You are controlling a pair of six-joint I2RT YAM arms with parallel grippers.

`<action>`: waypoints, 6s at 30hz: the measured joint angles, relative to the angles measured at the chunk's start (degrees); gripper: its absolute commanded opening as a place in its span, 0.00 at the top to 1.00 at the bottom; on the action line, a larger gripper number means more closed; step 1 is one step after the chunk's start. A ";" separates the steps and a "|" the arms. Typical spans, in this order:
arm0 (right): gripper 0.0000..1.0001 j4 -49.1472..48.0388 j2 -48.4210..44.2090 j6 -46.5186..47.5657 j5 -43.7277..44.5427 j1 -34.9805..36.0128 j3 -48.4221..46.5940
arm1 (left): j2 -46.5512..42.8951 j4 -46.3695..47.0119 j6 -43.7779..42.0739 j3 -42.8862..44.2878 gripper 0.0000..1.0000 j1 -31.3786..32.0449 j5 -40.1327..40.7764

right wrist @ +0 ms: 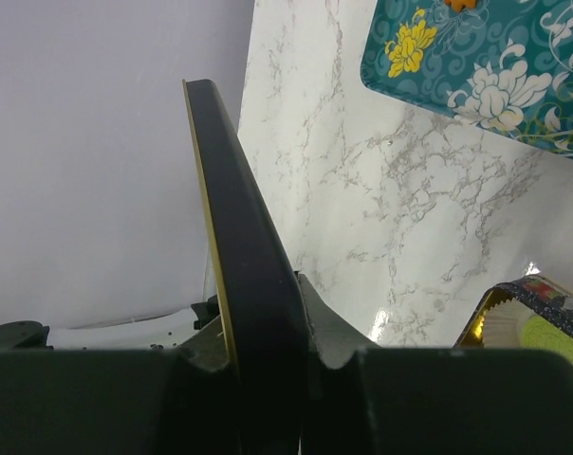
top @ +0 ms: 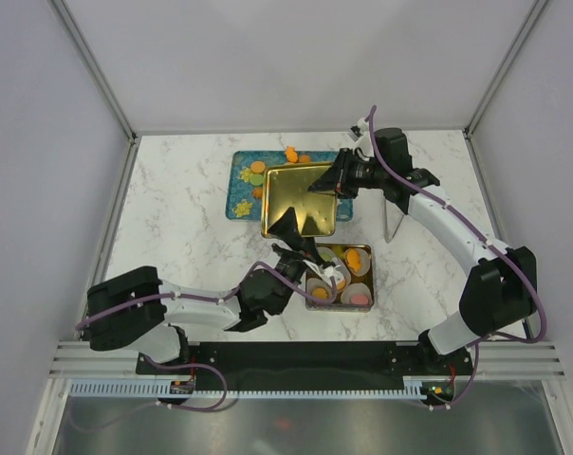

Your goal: Pack the cookies

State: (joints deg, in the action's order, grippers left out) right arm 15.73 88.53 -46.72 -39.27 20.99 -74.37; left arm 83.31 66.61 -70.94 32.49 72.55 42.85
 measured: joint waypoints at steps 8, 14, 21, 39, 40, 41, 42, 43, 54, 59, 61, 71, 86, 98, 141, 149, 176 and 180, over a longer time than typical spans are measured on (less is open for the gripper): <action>0.94 1.29 -0.63 0.09 0.02 0.00 0.04 | 7.02 4.35 -9.88 0.31 0.32 -0.87 -2.69; 0.94 2.34 -0.66 0.87 0.11 0.00 0.11 | 9.92 4.48 -14.69 1.84 0.53 -1.53 -2.91; 0.88 2.10 -1.57 0.70 0.20 -0.11 1.27 | 10.40 4.98 -15.74 3.85 0.76 -2.14 -2.82; 0.07 6.88 -5.90 8.50 12.76 -0.22 0.24 | 1.44 -11.87 3.78 8.15 0.98 -2.21 -1.44; 0.04 7.28 -6.54 9.05 14.43 -0.35 -0.37 | -0.50 -16.87 8.02 9.22 0.98 -2.21 -1.68; 0.03 7.52 -7.32 9.53 16.09 -0.57 -1.01 | -1.77 -19.91 10.86 10.01 0.98 -2.23 -2.29; 0.02 7.82 -8.17 10.10 17.92 -0.66 -1.60 | -3.06 -23.26 14.73 11.15 0.98 -2.23 -3.08; 0.02 7.98 -8.85 10.45 19.28 -0.79 -2.10 | -4.13 -26.71 18.51 12.28 0.98 -2.19 -3.65; 0.02 9.11 -15.26 14.12 36.46 -3.39 -5.68 | -10.01 -60.26 60.04 23.26 0.98 -7.10 -19.28; 0.02 9.25 -17.66 15.50 39.76 -4.68 -1.11 | -12.68 -64.13 80.94 24.90 0.98 -15.08 -35.89; 0.02 9.73 -18.82 15.76 40.44 -4.96 1.68 | -13.05 -63.78 89.24 24.63 0.98 -18.03 -41.09; 0.02 12.15 -28.04 16.55 40.13 -5.03 13.51 | -7.96 -43.23 126.38 6.88 0.98 -24.48 -58.51; 0.02 10.91 -31.78 16.04 36.13 -5.03 28.11 | 6.10 -15.34 143.62 1.81 0.93 -24.48 -62.93; 0.02 6.84 -33.05 14.64 35.47 -5.03 32.98 | 15.87 -7.32 147.05 2.27 0.88 -24.48 -64.13; 0.02 -5.27 -36.83 11.91 21.49 -8.46 50.53 | 25.88 1.70 150.07 2.71 0.80 -27.52 -69.64; 0.02 -8.24 -36.85 10.88 16.55 -11.82 52.50 | 26.95 3.67 151.01 2.71 0.78 -28.06 -70.10; 0.25 -15.39 -34.38 8.87 8.17 -14.93 57.05 | 28.83 6.80 152.04 2.45 0.55 -29.03 -70.10; 0.29 -15.43 -33.62 9.01 8.13 -15.23 57.11 | 28.83 6.58 152.02 1.42 0.54 -29.66 -70.10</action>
State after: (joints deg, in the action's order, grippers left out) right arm 0.30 54.92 -37.71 -31.14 5.76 -17.26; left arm 112.14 73.19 81.08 33.91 42.89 -27.24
